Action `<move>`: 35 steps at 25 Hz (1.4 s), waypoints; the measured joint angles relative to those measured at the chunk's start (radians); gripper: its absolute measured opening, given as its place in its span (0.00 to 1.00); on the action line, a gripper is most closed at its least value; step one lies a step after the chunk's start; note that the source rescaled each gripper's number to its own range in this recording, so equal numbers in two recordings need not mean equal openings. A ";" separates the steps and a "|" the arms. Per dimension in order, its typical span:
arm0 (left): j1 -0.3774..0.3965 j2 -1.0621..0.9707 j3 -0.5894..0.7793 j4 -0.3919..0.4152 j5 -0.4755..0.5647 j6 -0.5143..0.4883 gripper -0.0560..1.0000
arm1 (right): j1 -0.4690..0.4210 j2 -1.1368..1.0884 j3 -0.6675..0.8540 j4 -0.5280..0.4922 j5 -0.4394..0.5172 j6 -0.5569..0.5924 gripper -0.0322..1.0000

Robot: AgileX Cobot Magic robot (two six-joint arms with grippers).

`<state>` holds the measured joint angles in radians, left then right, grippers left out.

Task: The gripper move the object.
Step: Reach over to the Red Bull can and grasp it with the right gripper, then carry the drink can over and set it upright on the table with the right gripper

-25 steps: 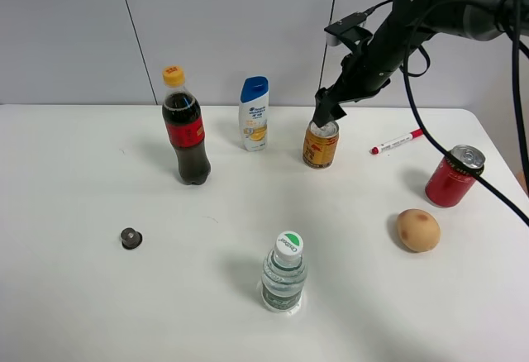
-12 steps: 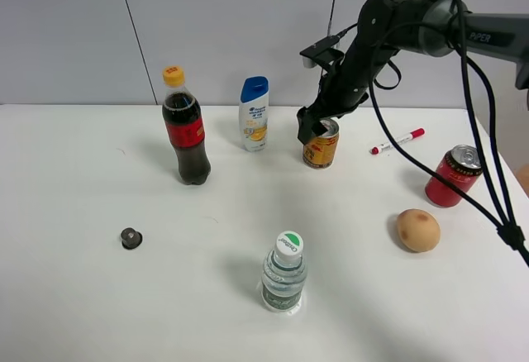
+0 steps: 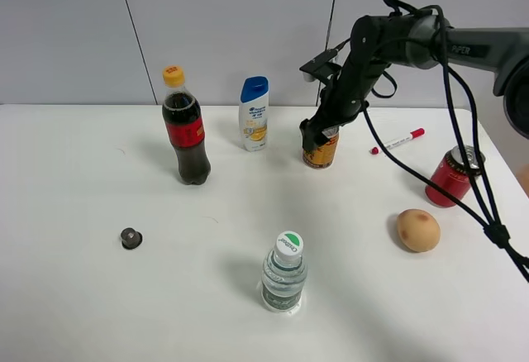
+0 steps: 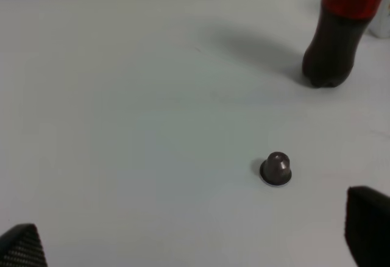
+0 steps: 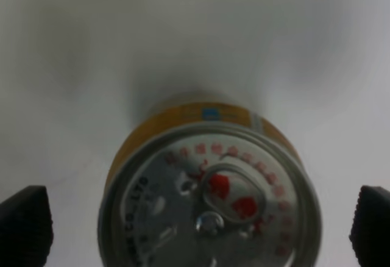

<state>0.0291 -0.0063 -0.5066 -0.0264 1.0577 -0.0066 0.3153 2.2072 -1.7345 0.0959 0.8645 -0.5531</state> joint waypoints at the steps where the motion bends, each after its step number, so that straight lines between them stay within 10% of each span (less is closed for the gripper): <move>1: 0.000 0.000 0.000 0.000 0.000 0.000 1.00 | 0.000 0.005 0.000 0.005 -0.004 0.000 1.00; 15: 0.000 0.000 0.000 0.000 0.000 0.000 1.00 | 0.000 0.041 0.000 0.018 -0.052 0.000 0.96; 17: 0.000 0.000 0.000 0.000 0.000 0.000 1.00 | 0.000 0.042 0.000 0.019 -0.052 0.002 0.72; 20: 0.000 0.000 0.000 0.000 0.000 0.000 1.00 | 0.000 0.043 0.000 0.031 -0.060 0.006 0.03; 35: 0.000 0.000 0.000 0.000 0.000 0.000 1.00 | 0.003 -0.017 0.001 0.116 0.021 0.007 0.05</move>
<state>0.0291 -0.0063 -0.5066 -0.0264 1.0577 -0.0066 0.3186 2.1900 -1.7335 0.2122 0.8858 -0.5465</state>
